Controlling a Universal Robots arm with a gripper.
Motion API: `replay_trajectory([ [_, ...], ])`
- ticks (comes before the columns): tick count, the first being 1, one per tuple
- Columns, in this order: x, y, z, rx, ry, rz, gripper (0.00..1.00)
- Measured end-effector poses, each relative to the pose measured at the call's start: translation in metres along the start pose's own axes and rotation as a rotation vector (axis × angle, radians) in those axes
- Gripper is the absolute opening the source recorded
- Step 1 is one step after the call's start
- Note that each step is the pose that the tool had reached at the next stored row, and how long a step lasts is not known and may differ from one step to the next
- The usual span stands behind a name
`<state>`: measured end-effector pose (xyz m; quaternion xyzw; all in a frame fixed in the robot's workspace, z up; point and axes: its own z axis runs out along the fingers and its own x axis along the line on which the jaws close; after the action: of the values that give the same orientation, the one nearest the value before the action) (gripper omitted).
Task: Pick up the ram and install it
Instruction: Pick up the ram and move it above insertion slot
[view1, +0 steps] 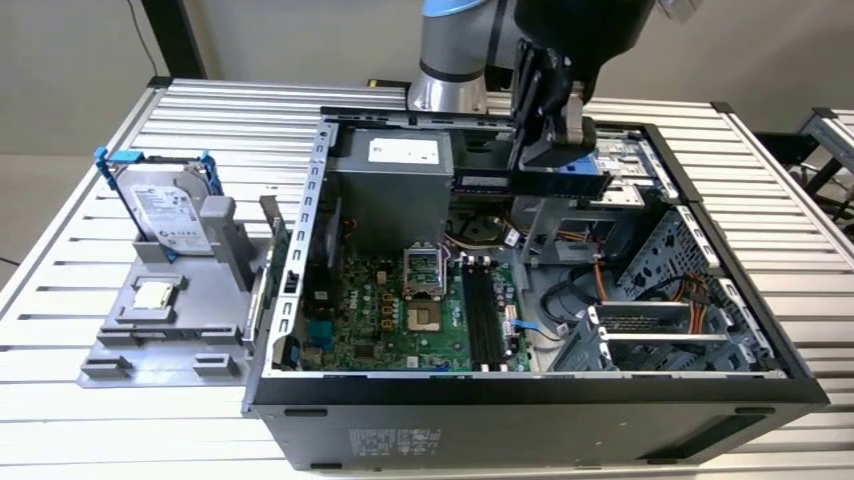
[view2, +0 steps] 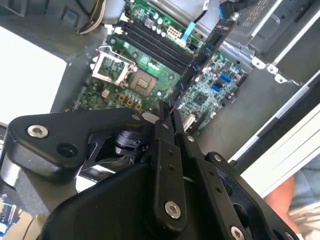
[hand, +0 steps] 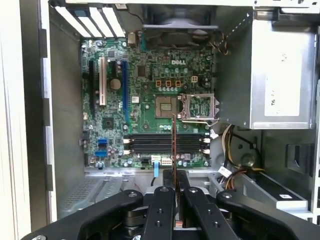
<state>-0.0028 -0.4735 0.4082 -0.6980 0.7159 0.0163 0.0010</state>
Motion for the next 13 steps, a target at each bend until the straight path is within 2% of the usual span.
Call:
replay_trajectory([
  [6,-0.0102,-0.0073,0.0014,0.0002,0.0002,0.000,0.00],
  [13,-0.0113,-0.0074,0.0020,0.0003,0.0001,0.000,0.00],
])
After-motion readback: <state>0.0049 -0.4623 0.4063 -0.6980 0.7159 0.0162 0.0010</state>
